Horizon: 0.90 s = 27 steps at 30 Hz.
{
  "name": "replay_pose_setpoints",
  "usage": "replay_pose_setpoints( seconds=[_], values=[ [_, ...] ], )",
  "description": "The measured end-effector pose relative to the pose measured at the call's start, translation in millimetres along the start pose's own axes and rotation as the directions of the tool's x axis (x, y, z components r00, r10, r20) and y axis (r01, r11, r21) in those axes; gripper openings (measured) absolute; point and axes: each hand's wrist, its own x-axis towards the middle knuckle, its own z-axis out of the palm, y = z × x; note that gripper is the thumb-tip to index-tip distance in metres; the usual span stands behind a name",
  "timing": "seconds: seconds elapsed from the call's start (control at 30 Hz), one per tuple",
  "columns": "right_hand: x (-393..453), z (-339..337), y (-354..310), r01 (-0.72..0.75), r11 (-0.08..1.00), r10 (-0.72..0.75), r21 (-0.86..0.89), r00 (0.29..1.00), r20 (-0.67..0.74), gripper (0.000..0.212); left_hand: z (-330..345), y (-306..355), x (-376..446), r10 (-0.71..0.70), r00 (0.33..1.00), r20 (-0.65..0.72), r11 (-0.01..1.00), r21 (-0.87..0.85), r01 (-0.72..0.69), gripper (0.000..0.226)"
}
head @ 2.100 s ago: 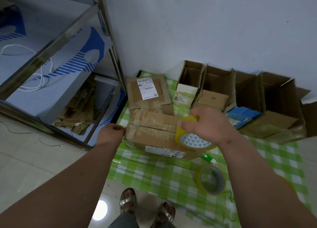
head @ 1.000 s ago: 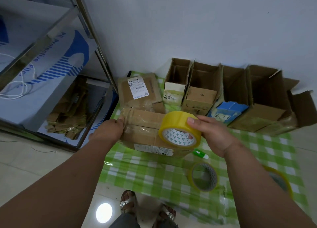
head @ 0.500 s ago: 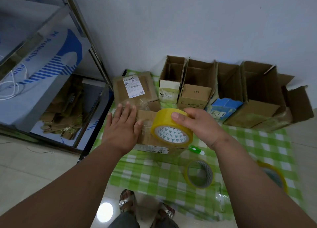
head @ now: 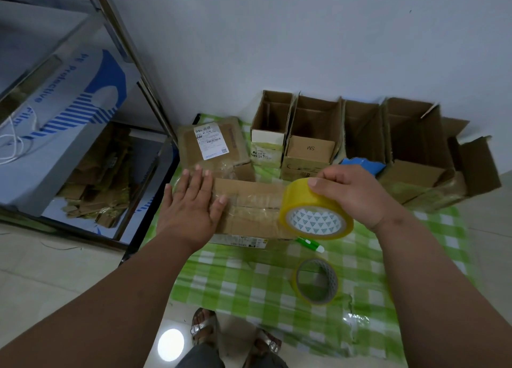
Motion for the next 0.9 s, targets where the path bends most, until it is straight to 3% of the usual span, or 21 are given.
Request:
replay_pose_setpoints(
  seconds=[0.17, 0.63, 0.9],
  values=[
    [5, -14, 6, -0.004, 0.987, 0.006, -0.162, 1.0, 0.011, 0.038, 2, -3, -1, -0.004, 1.0, -0.017, 1.0, -0.006, 0.004, 0.085],
    [23, 5, 39, -0.078, 0.882, 0.132, -0.465, 0.988, 0.086, 0.031, 3, 0, 2, -0.022, 1.0, -0.016, 1.0, 0.021, 0.023, 0.085],
    [24, 25, 56, -0.088, 0.878, 0.151, -0.47, 0.984, 0.097, 0.036, 4, 17, 8, -0.102, 0.995, -0.015, 0.987, 0.121, 0.104, 0.078]
  ],
)
